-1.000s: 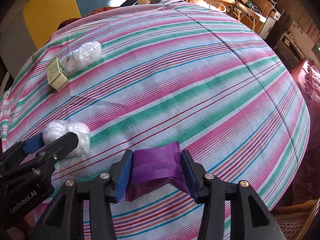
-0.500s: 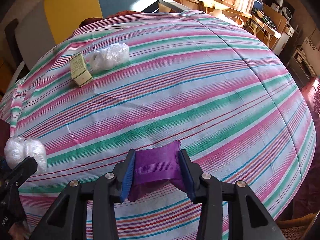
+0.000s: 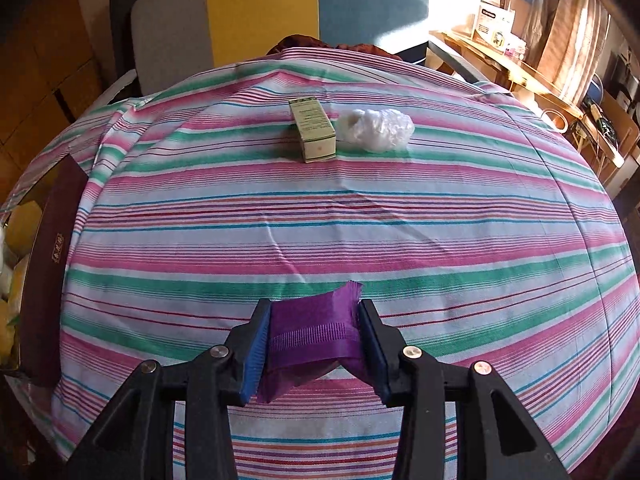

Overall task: Organize objects
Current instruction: 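Grasp a plastic-wrapped white ball with the left tool while the right tool holds the purple packet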

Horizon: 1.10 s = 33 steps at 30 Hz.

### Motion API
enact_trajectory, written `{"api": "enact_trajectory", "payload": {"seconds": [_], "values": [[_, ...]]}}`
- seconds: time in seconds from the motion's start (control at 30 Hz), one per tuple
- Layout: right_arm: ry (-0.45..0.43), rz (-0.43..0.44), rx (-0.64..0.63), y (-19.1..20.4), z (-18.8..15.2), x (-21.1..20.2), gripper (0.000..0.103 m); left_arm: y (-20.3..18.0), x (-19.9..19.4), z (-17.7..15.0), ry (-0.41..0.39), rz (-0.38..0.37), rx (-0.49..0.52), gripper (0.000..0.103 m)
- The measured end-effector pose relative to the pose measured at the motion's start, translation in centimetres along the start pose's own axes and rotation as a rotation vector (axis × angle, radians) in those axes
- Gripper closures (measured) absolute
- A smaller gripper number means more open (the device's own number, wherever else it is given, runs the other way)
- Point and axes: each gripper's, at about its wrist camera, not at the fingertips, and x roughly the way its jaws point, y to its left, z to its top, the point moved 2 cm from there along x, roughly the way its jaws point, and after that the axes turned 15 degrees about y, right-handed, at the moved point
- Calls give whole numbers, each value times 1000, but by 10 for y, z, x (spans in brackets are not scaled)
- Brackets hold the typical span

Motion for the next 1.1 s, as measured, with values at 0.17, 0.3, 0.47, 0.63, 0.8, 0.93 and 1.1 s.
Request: {"api": "enact_trajectory", "payload": {"seconds": [0.17, 0.3, 0.47, 0.63, 0.8, 0.93, 1.1], "values": [[2, -12, -29, 10, -1, 3, 60, 34, -18, -18, -25, 53, -63, 62], [5, -22, -38, 14, -3, 5, 60, 58, -18, -29, -13, 66, -113, 62], [14, -35, -43, 16, -3, 8, 60, 87, -8, -45, 25, 68, -182, 62], [19, -45, -48, 18, -3, 9, 60, 118, 7, -45, 67, -35, -288, 62], [7, -43, -47, 18, -1, 7, 60, 135, 25, -17, 76, -68, -334, 62], [6, -44, -53, 18, 0, 7, 60, 140, 54, 11, 118, -44, -327, 62], [1, -37, -64, 20, 1, 6, 60, 152, 91, 35, 164, 22, -344, 61]]}}
